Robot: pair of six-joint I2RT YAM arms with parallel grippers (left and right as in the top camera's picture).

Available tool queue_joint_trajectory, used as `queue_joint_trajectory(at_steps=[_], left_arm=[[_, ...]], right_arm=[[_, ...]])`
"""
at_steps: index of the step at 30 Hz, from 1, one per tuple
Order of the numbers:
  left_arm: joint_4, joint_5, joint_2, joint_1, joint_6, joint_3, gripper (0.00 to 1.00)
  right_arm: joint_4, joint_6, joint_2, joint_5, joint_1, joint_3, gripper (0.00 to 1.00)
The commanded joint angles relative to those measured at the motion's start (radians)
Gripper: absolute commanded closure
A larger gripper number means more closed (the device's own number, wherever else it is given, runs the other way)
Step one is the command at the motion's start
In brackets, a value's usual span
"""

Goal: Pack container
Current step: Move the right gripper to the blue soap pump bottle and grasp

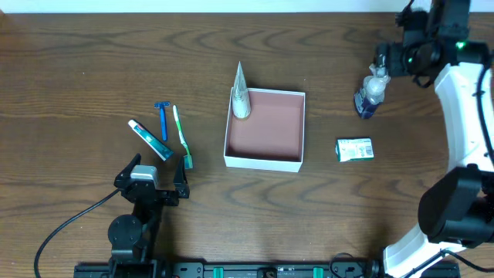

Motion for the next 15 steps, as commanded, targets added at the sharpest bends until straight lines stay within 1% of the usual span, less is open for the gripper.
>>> queue_joint_trajectory(at_steps=[1, 6, 15], left_arm=[[-0.029, -0.005, -0.006, -0.004, 0.000, -0.020, 0.02], [-0.029, -0.005, -0.006, -0.004, 0.000, -0.020, 0.02], [-0.029, -0.005, -0.006, -0.004, 0.000, -0.020, 0.02]], right_arm=[[0.069, -0.013, -0.004, -0.090, 0.012, -0.073, 0.11], [0.158, -0.001, -0.004, -0.119, 0.013, -0.146, 0.13], [0.175, 0.020, -0.004, -0.117, 0.013, -0.206, 0.39]])
